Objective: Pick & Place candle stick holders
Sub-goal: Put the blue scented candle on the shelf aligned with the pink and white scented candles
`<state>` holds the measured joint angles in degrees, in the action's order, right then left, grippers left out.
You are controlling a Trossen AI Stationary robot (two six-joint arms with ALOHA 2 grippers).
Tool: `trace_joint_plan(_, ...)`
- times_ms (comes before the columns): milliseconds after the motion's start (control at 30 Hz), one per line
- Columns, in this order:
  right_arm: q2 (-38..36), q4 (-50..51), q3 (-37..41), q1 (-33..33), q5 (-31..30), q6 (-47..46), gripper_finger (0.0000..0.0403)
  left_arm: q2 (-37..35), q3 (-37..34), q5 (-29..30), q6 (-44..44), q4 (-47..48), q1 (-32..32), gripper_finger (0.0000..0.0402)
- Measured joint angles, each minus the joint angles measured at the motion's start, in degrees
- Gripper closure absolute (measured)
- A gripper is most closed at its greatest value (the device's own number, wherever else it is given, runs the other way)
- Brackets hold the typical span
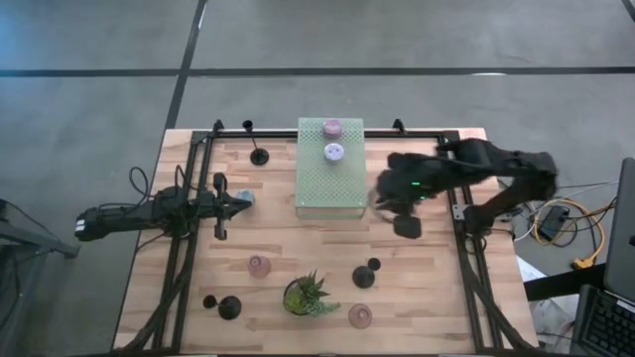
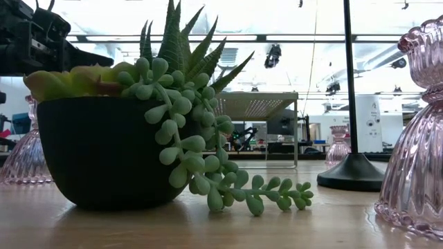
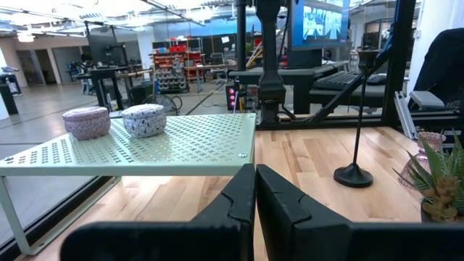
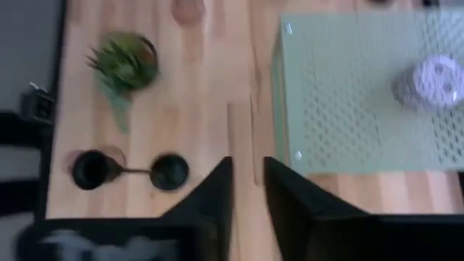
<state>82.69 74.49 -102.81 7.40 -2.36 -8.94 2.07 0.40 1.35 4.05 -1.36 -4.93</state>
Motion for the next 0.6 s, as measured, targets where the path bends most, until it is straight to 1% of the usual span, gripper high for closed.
trace_joint_plan(33, -3.0, -4.1, 4.2, 0.6, 0.0, 0.5, 0.0375, 0.0, 0.0, 0.0, 0.0, 0.0, 0.0, 0.0383)
trace_joint_plan(67, -6.0, -8.0, 8.4, 1.0, 0.0, 1.4, 0.0384, 0.0, 0.0, 0.0, 0.0, 0.0, 0.0, 0.0383)
trace_joint_plan(133, -11.4, -15.6, 16.9, 1.3, 0.3, 3.3, 0.0388, 0.0, 0.0, 0.0, 0.0, 0.0, 0.0, 0.0383)
trace_joint_plan(233, -18.2, -24.4, 27.7, 1.2, 1.1, 2.4, 0.039, 0.0, 0.0, 0.0, 0.0, 0.0, 0.0, 0.0383)
trace_joint_plan(333, -23.3, -31.7, 36.7, 1.2, 1.1, 1.9, 0.039, 0.0, 0.0, 0.0, 0.0, 0.0, 0.0, 0.0383)
trace_joint_plan(500, -29.9, -41.7, 49.3, 1.2, 0.9, 1.7, 0.0392, 0.0, 0.0, 0.0, 0.0, 0.0, 0.0, 0.0383)
trace_joint_plan(600, -32.8, -48.1, 56.4, 1.2, 0.7, 5.7, 0.0394, 0.0, 0.0, 0.0, 0.0, 0.0, 0.0, 0.0383)
